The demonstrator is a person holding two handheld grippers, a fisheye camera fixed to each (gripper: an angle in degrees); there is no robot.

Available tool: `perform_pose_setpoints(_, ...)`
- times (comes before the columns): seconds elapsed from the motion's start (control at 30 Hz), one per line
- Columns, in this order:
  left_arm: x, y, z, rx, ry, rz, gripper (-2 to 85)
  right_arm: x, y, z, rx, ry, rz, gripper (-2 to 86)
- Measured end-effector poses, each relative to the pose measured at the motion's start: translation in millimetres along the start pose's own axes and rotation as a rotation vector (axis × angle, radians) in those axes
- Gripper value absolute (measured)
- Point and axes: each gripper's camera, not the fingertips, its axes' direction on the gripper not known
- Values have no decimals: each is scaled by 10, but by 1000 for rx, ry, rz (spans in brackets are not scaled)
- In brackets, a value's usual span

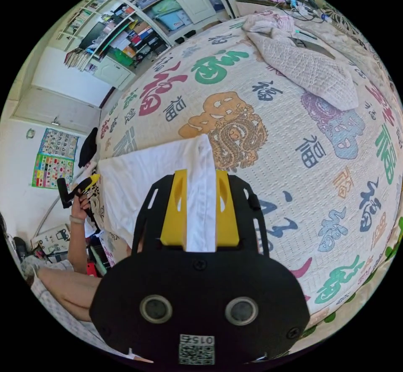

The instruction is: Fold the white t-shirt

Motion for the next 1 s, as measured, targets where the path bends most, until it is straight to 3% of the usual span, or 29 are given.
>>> perform_pose_setpoints(0.23,-315,-613,-81,37,71,-122,3,264,-638,412,-5,-118,189,11)
perform_pose_setpoints(0.3,-301,-687,-238,47,-31,-72,6,336,-747,473,-12,-53,187,13)
perform_pose_setpoints(0.47,-301,-575,-607,86,-28,-54,68,322,-781,478,26,-89,180,69)
perform_pose_setpoints(0.57,-128,-232,-903,55,55,-19,84,6,-563,293,80,-1,28,76)
perform_pose_setpoints(0.63,39,11,-941,-12,60,8,84,-332,-375,331,10,11,-146,82)
perform_pose_setpoints(0.8,379,347,-726,-170,16,64,61,-1197,234,1001,-360,-76,-545,84)
perform_pose_setpoints(0.9,393,372,-691,-188,35,51,14,-1331,419,1416,-494,38,-620,53)
perform_pose_setpoints(1.0,468,484,-959,-113,43,50,3,-1349,462,1526,-507,108,-636,14)
